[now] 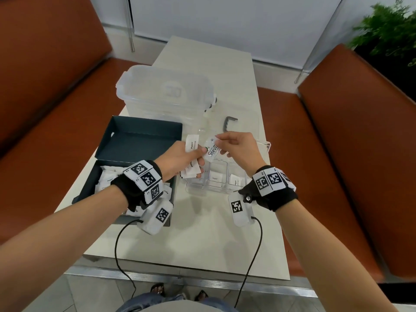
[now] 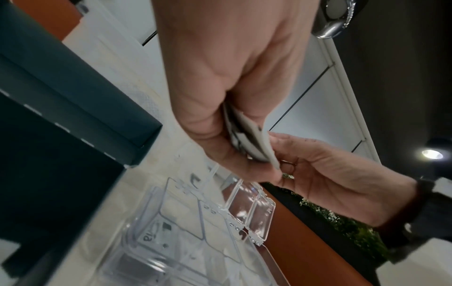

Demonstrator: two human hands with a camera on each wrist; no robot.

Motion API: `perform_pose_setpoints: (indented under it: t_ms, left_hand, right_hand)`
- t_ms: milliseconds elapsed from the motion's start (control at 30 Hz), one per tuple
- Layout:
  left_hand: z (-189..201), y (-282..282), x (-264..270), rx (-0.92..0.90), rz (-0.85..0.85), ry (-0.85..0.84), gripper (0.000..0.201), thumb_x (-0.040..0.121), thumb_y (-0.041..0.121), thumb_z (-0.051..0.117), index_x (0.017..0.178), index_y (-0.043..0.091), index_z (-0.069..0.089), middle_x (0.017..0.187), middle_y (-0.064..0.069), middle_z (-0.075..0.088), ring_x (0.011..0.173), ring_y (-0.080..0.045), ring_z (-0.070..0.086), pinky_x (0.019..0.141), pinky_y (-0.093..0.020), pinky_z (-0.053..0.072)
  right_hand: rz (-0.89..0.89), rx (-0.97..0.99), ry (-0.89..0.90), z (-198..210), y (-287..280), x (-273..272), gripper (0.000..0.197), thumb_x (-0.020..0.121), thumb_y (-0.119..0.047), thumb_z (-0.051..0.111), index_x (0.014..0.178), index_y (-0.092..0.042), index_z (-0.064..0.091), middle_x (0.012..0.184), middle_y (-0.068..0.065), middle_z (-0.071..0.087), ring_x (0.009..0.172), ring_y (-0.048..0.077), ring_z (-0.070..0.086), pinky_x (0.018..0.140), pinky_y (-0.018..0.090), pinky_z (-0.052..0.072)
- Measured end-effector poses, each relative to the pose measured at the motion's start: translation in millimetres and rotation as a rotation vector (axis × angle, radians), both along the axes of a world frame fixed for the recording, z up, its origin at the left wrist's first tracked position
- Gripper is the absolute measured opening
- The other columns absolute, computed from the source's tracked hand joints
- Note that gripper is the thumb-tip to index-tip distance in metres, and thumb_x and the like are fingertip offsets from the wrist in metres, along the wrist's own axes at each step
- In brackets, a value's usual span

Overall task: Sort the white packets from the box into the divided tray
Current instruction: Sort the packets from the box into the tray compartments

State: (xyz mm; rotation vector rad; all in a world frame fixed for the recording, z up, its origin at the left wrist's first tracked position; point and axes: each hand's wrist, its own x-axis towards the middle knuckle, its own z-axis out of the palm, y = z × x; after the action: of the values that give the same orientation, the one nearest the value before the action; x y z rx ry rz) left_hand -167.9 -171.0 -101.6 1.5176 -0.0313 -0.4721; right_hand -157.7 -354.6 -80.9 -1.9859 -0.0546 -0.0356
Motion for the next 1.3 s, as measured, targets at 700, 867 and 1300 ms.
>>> perform_pose_setpoints:
  t_ms: [700, 867, 1300]
  left_hand:
    - [-11.7, 42.6, -1.9, 0.031, 0.228, 0.013, 0.03, 0.101, 0.021, 0.05, 0.109, -0.003, 0.066, 0.076, -0.007, 0.063, 0.06, -0.017, 0.065, 0.056, -0.031, 0.059]
    - [-12.9, 44.5, -2.1, -0.015, 0.221, 0.099, 0.028, 0.099, 0.026, 0.053, 0.105, 0.003, 0.068, 0.076, -0.003, 0.066, 0.063, -0.016, 0.067, 0.058, -0.031, 0.058]
    - [-4.2, 36.3, 0.2, -0.267, 0.289, 0.351, 0.029, 0.1, 0.015, 0.049, 0.123, 0.001, 0.058, 0.099, -0.016, 0.072, 0.077, -0.023, 0.074, 0.061, -0.034, 0.06]
  right_hand:
    - [0.17, -1.018, 0.167, -76.2, 53.8, 25.6, 0.031, 0.093, -0.022, 0.053, 0.123, -0.025, 0.061, 0.119, 0.001, 0.065, 0.114, 0.026, 0.056, 0.098, 0.04, 0.033]
    - [0.22, -1.162, 0.159, -78.3, 55.5, 21.4, 0.027, 0.093, -0.026, 0.052, 0.118, -0.027, 0.062, 0.112, 0.001, 0.066, 0.11, 0.026, 0.056, 0.097, 0.042, 0.032]
    - [-0.015, -0.231, 0.049, -30.2, 61.5, -4.5, 0.02, 0.09, -0.036, 0.061, 0.099, -0.02, 0.066, 0.077, 0.001, 0.071, 0.066, 0.01, 0.063, 0.051, 0.012, 0.043]
